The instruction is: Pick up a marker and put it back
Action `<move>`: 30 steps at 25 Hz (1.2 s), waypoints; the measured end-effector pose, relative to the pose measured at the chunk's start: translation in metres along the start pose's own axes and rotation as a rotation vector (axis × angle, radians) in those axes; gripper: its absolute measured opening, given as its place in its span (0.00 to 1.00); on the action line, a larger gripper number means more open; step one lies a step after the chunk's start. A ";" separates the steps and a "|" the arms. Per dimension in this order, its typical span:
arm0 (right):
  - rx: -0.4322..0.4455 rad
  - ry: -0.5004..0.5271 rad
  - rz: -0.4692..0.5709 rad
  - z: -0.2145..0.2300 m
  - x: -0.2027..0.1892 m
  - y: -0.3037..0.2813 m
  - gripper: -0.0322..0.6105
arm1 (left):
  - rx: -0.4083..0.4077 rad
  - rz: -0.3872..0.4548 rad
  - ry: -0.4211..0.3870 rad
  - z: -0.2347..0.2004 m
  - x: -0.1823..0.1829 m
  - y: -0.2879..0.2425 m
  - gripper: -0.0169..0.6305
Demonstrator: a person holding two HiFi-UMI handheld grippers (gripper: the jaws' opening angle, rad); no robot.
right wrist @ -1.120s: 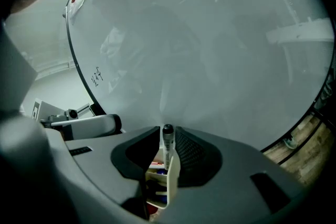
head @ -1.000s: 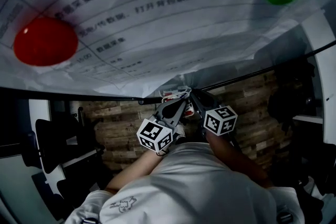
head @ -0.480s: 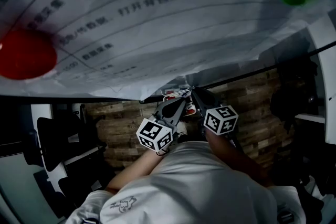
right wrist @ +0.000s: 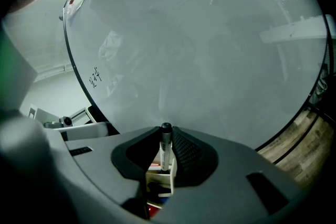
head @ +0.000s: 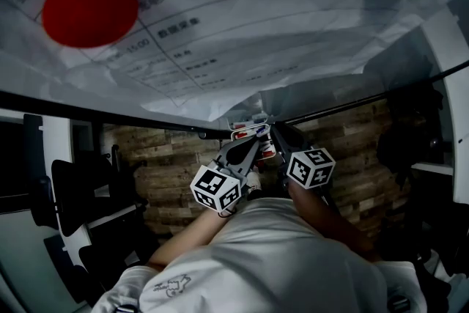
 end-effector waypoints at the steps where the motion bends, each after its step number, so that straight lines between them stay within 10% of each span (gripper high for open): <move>1: 0.000 0.001 0.002 -0.001 0.000 0.001 0.17 | 0.001 0.004 0.000 0.000 0.000 0.001 0.03; 30: 0.023 0.140 0.179 -0.075 0.033 0.063 0.17 | -0.028 0.159 -0.093 0.026 0.031 0.062 0.03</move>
Point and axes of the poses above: the fingertips, and each gripper's own axes: y backward along the fingers, z to its right, x out of its top, the point moved 4 cm from there along y, backward along the fingers, and after that the axes turned 7 degrees about -z, right-handed, at the moved point
